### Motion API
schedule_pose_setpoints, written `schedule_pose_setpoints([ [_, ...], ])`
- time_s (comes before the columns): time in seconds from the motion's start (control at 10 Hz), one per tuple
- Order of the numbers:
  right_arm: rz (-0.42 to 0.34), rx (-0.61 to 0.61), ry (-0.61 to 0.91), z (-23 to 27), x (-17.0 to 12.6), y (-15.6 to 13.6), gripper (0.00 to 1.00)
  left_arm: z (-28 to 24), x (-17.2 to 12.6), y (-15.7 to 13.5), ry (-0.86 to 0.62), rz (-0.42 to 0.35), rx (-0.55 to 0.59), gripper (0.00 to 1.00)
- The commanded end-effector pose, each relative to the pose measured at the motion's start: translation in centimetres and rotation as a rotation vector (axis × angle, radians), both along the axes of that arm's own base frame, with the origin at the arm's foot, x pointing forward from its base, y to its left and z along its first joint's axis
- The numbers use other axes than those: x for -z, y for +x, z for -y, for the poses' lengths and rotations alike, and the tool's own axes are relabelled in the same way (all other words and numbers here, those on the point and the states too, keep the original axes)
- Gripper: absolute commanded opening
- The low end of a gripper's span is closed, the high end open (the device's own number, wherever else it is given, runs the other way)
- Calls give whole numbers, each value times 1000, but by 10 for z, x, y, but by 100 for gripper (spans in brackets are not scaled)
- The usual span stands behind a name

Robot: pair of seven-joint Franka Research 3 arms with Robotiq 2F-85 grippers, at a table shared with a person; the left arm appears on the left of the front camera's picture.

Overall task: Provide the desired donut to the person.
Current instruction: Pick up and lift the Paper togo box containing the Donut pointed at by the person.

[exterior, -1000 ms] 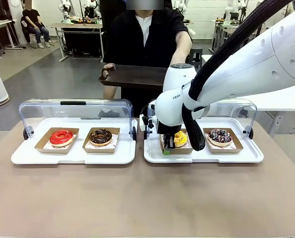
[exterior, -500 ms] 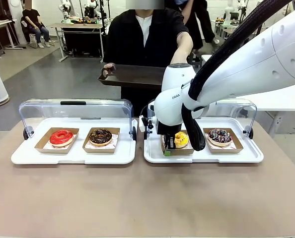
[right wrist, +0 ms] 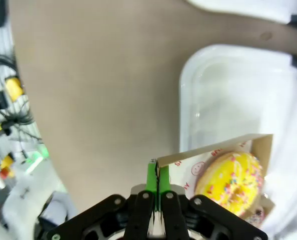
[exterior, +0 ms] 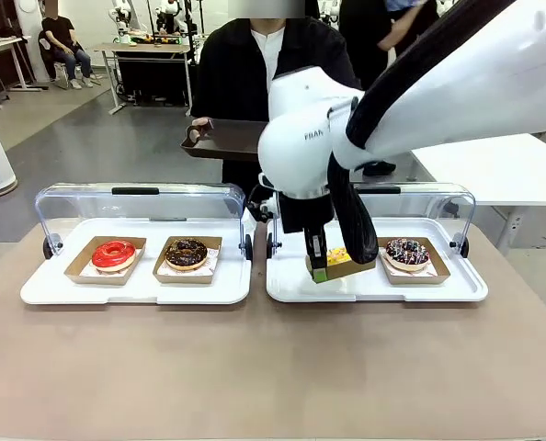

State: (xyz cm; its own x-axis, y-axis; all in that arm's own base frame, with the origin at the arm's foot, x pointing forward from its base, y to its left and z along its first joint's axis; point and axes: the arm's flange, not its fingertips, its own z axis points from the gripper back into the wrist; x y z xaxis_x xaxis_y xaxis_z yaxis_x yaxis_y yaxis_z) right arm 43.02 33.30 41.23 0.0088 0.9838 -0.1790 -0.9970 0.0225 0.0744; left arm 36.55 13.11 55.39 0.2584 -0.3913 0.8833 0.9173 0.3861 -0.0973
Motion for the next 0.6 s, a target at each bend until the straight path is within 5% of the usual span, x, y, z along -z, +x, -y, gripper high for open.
schedule_pose_setpoints([
  [0.0, 64, 2, -23, -4, -34, -18, 0, 0, -2, 0, -11, 3, 1, 100],
  [0.5, 247, 52, 16, 3, -134, -63, 0, 0, -2, 0, -11, 3, 1, 100],
])
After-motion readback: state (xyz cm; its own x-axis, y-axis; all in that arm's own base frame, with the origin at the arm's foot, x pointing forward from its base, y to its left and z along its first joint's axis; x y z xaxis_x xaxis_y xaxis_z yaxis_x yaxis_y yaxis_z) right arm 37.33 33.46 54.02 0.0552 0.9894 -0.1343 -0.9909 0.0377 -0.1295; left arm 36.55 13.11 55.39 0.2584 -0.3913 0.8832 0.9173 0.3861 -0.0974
